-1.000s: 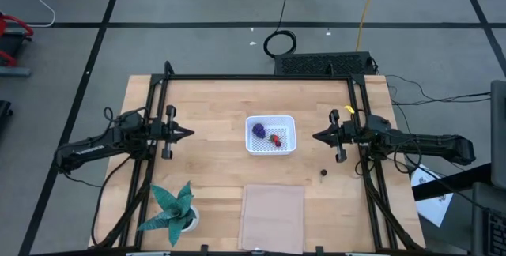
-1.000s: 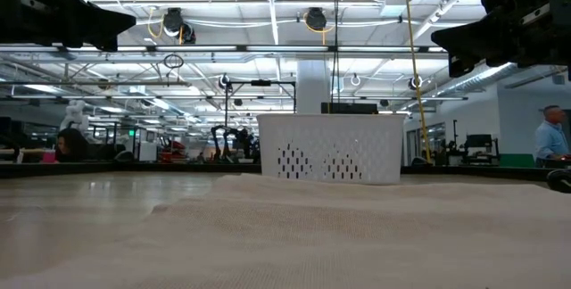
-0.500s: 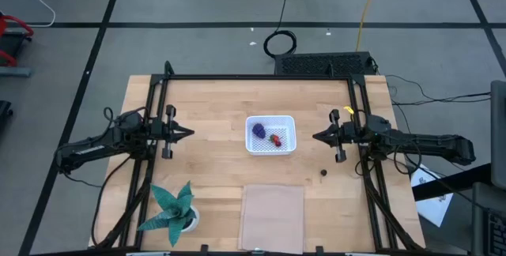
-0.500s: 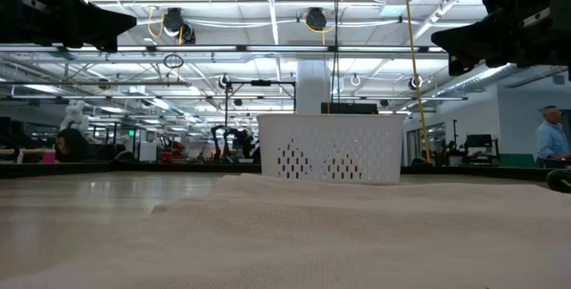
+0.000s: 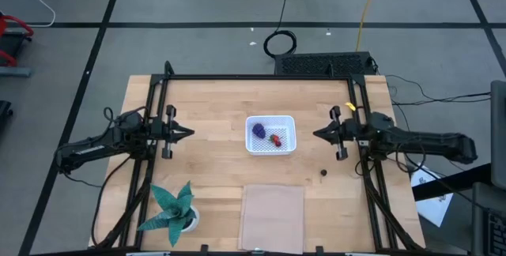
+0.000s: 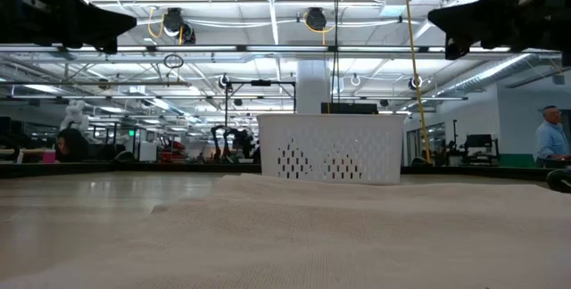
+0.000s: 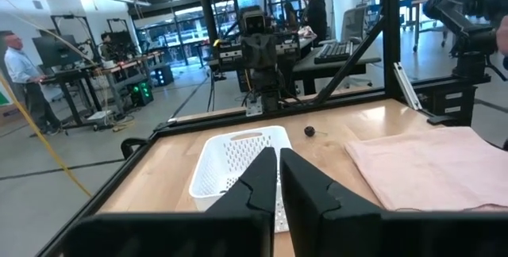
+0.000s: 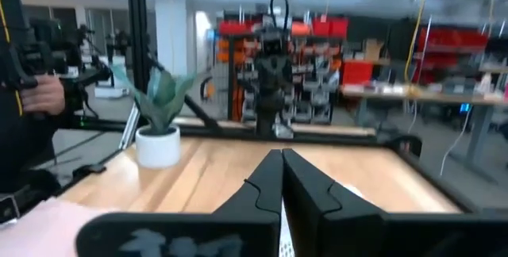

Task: Pick and placing Produce into tupperware
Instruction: Put the black cherry into the white bin

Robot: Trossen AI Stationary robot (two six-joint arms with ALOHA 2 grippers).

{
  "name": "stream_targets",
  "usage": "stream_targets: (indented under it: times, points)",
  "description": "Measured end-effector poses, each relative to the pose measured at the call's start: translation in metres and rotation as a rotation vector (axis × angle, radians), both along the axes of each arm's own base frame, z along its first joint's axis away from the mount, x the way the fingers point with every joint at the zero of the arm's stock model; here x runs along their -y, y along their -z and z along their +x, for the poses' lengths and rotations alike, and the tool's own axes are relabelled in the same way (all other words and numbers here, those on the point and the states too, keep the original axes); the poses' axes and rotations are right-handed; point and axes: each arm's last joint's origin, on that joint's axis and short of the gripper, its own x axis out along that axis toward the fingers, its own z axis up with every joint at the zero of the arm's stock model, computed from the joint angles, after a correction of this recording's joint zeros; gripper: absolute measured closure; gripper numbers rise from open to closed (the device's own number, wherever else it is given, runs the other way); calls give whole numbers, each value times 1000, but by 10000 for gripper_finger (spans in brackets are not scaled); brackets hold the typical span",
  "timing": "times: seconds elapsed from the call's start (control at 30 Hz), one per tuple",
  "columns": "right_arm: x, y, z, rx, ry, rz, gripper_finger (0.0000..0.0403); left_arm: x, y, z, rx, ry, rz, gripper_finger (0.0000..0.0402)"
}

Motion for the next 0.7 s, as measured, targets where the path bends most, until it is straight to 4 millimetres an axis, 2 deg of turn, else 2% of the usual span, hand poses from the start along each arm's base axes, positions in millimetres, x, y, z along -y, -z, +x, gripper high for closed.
stream_targets:
  times: [0.43, 0.6, 0.7]
  points:
    - [2, -40, 15, -243, -5, 73, 403, 0, 0, 0, 0, 0, -13, 396]
    - [-9, -54, 20, -303, -82, 56, 403, 0, 0, 0, 0, -1, -13, 379]
    - [-18, -58, 23, -364, -66, 34, 403, 0, 0, 0, 0, -1, -10, 375]
